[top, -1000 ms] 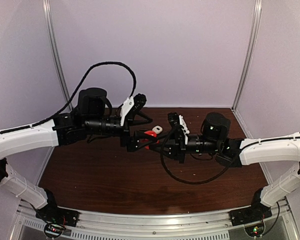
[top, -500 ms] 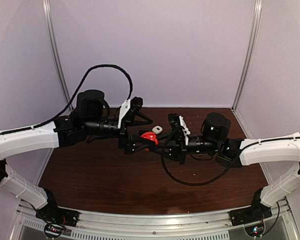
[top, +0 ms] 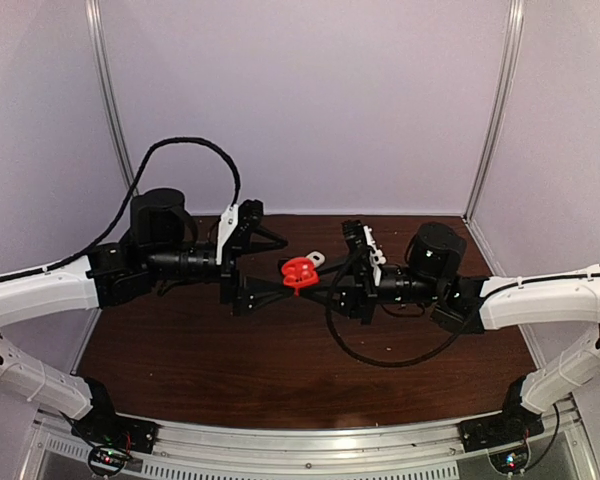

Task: Insert the wireless bluetooth earbuds into the charging case
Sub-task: Adjust the right earbud in the right side groove of the charging case, then close the charging case with the earbuds inside.

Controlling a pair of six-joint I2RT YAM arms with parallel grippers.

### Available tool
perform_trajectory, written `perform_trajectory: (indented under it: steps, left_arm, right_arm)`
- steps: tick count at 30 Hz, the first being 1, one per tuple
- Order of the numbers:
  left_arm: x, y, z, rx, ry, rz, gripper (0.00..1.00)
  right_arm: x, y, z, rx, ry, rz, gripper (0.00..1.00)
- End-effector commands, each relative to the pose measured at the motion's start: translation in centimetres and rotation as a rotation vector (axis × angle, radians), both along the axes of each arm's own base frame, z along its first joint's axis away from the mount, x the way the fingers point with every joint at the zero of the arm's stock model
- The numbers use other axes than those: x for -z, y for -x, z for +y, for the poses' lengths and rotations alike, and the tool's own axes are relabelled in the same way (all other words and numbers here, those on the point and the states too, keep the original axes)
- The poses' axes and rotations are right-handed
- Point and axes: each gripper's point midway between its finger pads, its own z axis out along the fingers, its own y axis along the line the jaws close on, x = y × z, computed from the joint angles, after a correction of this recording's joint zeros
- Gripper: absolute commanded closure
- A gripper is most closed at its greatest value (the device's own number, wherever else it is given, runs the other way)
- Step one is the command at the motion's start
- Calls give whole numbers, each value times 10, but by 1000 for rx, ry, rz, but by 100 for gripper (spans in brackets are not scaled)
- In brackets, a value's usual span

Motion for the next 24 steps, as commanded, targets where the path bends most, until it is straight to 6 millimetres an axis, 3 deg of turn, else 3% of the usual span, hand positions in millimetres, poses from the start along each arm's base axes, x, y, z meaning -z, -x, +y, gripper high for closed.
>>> perform_trajectory:
  steps: [1,6,14,24]
  left_arm:
    - [-4,1,-2,26,24,-21,2]
    - [1,14,-8,119,24,-29,3]
    - [-16,40,-10,191,66,-145,16]
    - [-15,51,-13,184,45,-222,20]
  right_arm:
    - [-18,1,-8,-3,-50,-17,100]
    - [-20,-2,-9,3,-54,-8,100]
    - [-17,-9,-8,11,-54,18,100]
    - [-17,-15,-10,-6,-76,81,100]
